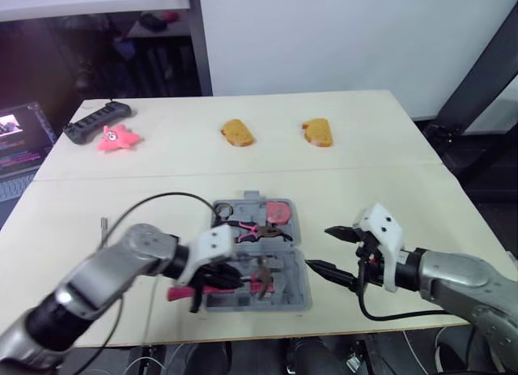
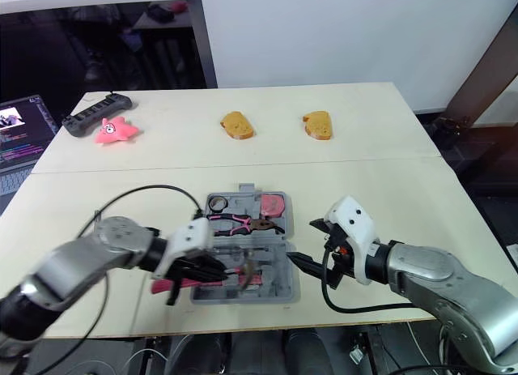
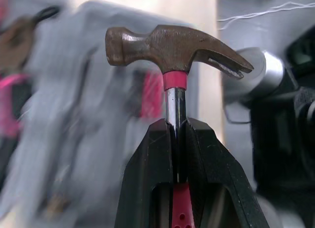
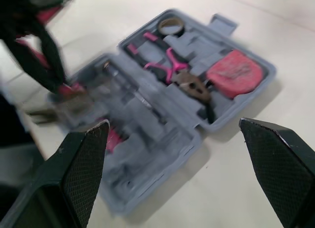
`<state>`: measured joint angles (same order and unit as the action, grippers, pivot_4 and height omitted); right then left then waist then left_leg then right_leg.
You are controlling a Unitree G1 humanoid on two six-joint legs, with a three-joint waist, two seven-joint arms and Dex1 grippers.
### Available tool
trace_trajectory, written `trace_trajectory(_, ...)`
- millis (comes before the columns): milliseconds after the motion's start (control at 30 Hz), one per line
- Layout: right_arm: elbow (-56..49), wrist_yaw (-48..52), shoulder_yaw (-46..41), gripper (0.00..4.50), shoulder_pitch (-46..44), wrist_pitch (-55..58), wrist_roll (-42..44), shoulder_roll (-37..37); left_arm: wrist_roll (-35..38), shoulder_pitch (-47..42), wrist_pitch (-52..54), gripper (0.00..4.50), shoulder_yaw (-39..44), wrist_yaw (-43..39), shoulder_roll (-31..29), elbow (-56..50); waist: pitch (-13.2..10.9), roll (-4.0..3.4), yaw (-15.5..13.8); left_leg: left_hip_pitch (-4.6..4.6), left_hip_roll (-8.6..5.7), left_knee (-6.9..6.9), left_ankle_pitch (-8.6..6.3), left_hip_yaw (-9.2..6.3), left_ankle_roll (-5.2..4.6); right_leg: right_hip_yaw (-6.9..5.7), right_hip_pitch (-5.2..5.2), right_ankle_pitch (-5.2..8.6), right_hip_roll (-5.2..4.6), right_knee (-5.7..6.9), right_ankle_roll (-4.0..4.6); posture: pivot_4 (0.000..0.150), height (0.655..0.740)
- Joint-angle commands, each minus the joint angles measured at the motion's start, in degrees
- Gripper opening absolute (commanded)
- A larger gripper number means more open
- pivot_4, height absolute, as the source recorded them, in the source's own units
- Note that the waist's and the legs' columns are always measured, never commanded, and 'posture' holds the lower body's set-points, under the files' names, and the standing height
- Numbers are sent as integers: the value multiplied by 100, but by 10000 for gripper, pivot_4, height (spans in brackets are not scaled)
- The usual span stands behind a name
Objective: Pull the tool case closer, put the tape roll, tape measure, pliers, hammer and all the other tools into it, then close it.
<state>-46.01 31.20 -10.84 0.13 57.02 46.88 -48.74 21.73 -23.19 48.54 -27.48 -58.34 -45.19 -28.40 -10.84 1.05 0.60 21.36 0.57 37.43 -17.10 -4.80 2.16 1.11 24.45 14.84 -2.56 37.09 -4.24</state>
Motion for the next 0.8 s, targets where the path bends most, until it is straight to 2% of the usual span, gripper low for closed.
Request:
trace_trajectory(33, -168, 105, -215, 45000, 41, 32, 200, -146, -250, -453, 292, 812, -385, 254, 391, -114, -4, 6, 23, -1, 0, 0, -1, 0, -2, 0, 0, -2, 0, 1, -6, 1500, 7400)
trace_trajectory(100, -222, 108, -238, 45000, 107, 78, 278, -197, -375, -792, 534, 812, -595, 387, 643, -8, -5, 5, 6, -3, 0, -1, -3, 0, -6, 1, 0, -2, 1, 3, -7, 1500, 7400)
trace_trajectory(367, -344, 114, -356, 45000, 515, 84, 321, -341, -617, -1586, 1058, 812, -1241, 261, 856, 239, -4, 3, 10, -5, 1, 1, -4, -3, -7, 1, 0, -2, 6, 8, -7, 1500, 7400)
trace_trajectory(533, -476, -107, -380, 45000, 627, 108, 389, -224, -986, -1764, 660, 812, -1613, 245, 941, 603, -4, 3, 1, -4, 1, 4, -4, -3, -7, 2, 0, -2, 4, 9, -8, 1500, 7400)
trace_trajectory(800, -622, -332, -339, 45000, 727, 123, 480, -140, -1412, -1920, 144, 812, -1752, 188, 1225, 1420, -4, 2, 11, -4, 0, 7, -4, -2, -7, 2, 0, -3, 4, 11, -8, 1500, 7400)
